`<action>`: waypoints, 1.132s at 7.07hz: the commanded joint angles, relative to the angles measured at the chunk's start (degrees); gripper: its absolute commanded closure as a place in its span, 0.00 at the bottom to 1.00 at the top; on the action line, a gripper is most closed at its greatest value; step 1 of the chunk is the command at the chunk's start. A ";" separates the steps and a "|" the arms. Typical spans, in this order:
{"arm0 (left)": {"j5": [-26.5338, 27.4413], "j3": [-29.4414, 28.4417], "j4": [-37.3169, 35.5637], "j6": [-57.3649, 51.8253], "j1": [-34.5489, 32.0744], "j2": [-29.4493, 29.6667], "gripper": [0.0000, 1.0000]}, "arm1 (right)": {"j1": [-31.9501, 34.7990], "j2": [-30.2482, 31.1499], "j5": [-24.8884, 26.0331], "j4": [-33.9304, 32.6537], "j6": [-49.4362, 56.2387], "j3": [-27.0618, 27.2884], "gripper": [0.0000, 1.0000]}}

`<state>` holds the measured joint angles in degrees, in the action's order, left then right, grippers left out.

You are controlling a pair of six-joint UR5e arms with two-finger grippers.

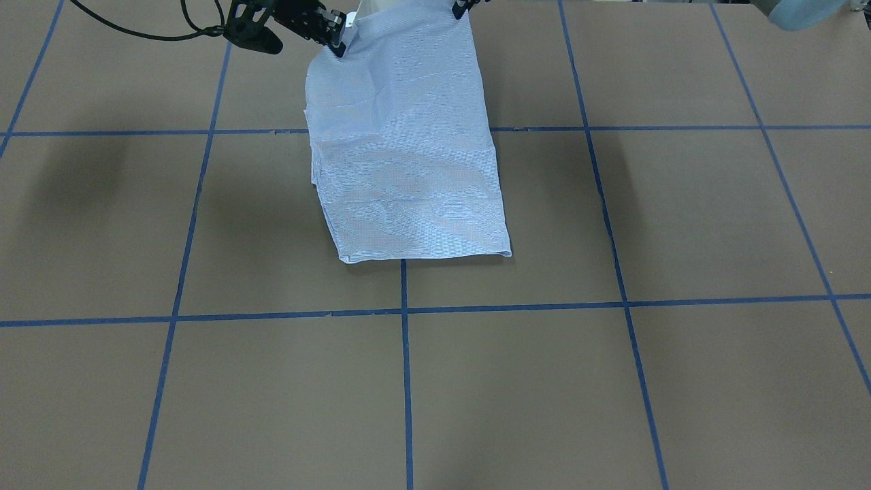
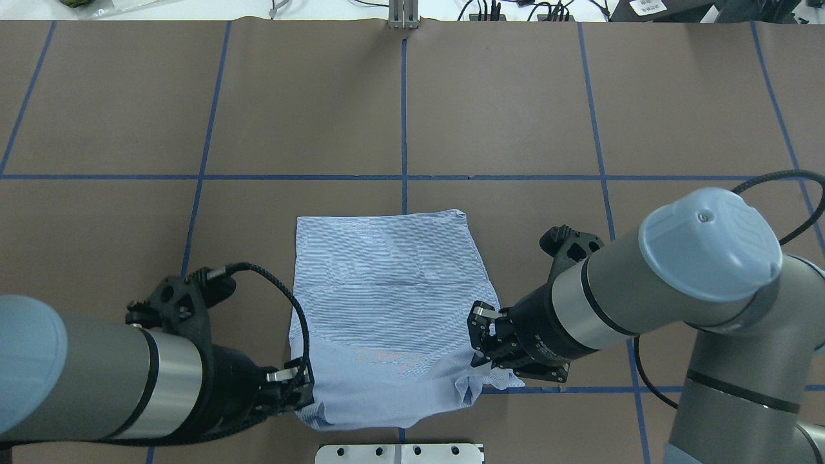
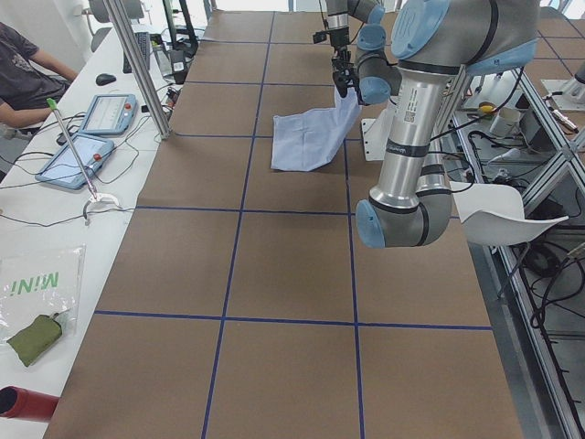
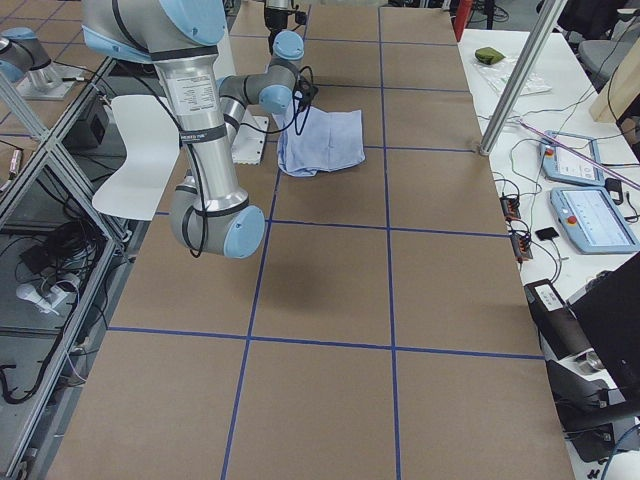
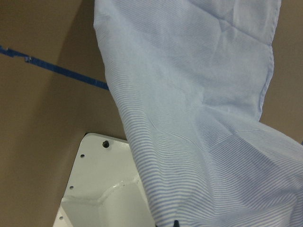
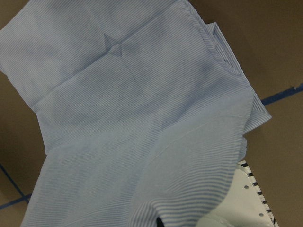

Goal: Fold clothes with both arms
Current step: 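Lift the near half with both grippers and fold it away from the robot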

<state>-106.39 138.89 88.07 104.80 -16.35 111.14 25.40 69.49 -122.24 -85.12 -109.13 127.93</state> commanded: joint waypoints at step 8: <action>-2.95 -24.35 15.46 -8.47 -16.34 1.27 1.00 | 8.53 -16.21 0.60 0.92 8.49 -25.95 1.00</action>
<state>-109.36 116.97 102.57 97.06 -31.93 112.41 33.60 55.27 -121.74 -84.29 -101.51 105.30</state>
